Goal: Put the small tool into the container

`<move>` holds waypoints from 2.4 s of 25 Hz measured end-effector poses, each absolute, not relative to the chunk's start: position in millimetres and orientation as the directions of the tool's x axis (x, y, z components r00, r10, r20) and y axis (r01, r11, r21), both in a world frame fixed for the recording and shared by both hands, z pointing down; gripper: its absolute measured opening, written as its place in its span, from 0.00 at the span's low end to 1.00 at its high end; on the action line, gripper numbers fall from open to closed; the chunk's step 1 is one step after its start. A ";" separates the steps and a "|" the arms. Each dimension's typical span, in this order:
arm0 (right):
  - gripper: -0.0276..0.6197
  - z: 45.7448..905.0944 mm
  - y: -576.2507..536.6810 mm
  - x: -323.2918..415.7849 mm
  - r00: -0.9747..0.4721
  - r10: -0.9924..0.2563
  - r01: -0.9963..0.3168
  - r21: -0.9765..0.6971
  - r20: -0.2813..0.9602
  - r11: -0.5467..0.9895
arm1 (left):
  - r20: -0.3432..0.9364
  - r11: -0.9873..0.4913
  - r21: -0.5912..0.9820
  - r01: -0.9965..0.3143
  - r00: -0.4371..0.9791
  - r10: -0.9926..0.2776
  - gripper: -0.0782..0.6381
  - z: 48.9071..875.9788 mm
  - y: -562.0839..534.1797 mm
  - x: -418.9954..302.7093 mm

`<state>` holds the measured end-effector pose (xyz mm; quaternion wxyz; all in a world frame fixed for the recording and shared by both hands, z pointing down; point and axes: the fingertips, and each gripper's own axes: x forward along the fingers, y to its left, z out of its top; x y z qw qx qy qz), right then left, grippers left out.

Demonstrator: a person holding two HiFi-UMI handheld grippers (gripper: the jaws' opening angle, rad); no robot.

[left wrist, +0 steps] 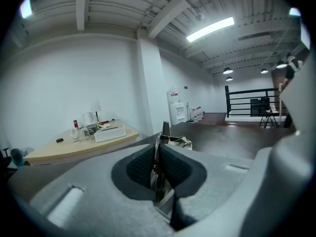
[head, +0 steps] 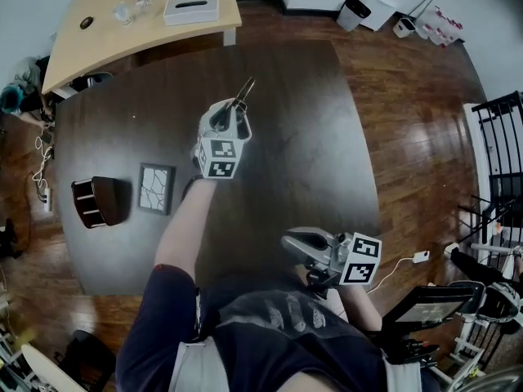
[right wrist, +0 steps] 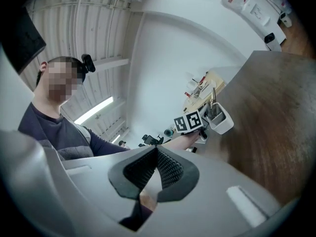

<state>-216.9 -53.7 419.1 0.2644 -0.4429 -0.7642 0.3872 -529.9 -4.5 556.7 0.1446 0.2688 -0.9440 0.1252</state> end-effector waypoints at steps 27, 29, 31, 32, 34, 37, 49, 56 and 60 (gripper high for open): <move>0.04 411.1 -40.1 -221.0 -0.544 0.838 0.527 -0.763 0.036 0.374 | 0.296 0.674 0.217 -0.706 -0.610 -0.735 0.42 491.2 15.8 -449.4; 0.04 407.2 -47.7 -229.8 -0.560 0.827 0.540 -0.739 0.042 0.403 | 0.263 0.631 0.258 -0.732 -0.575 -0.775 0.40 476.5 5.5 -431.7; 0.04 399.0 -58.9 -237.0 -0.567 0.823 0.564 -0.713 0.032 0.416 | 0.223 0.578 0.298 -0.760 -0.533 -0.816 0.34 460.6 -7.7 -412.0; 0.04 394.7 -66.3 -238.3 -0.574 0.819 0.573 -0.702 0.025 0.423 | 0.206 0.545 0.312 -0.779 -0.504 -0.839 0.25 453.3 -17.3 -400.1; 0.04 388.6 -82.1 -236.5 -0.588 0.809 0.582 -0.688 0.014 0.435 | 0.207 0.502 0.299 -0.811 -0.459 -0.864 0.11 443.7 -37.3 -377.0; 0.04 381.9 -100.5 -228.1 -0.593 0.805 0.591 -0.684 -0.010 0.427 | 0.271 0.510 0.179 -0.841 -0.456 -0.848 0.11 435.6 -57.5 -354.7; 0.04 370.3 -153.9 -199.1 -0.570 0.813 0.623 -0.708 -0.119 0.332 | 0.330 0.643 0.088 -0.761 -0.587 -0.740 0.11 413.5 -67.5 -322.4; 0.04 377.7 -160.5 -169.7 -0.660 0.747 0.559 -0.720 -0.084 0.412 | 0.328 0.598 0.030 -0.801 -0.558 -0.763 0.11 409.8 -61.1 -288.5; 0.04 370.0 -134.5 -155.9 -0.689 0.722 0.544 -0.703 -0.062 0.458 | 0.276 0.560 0.080 -0.825 -0.521 -0.808 0.11 397.0 -46.2 -276.3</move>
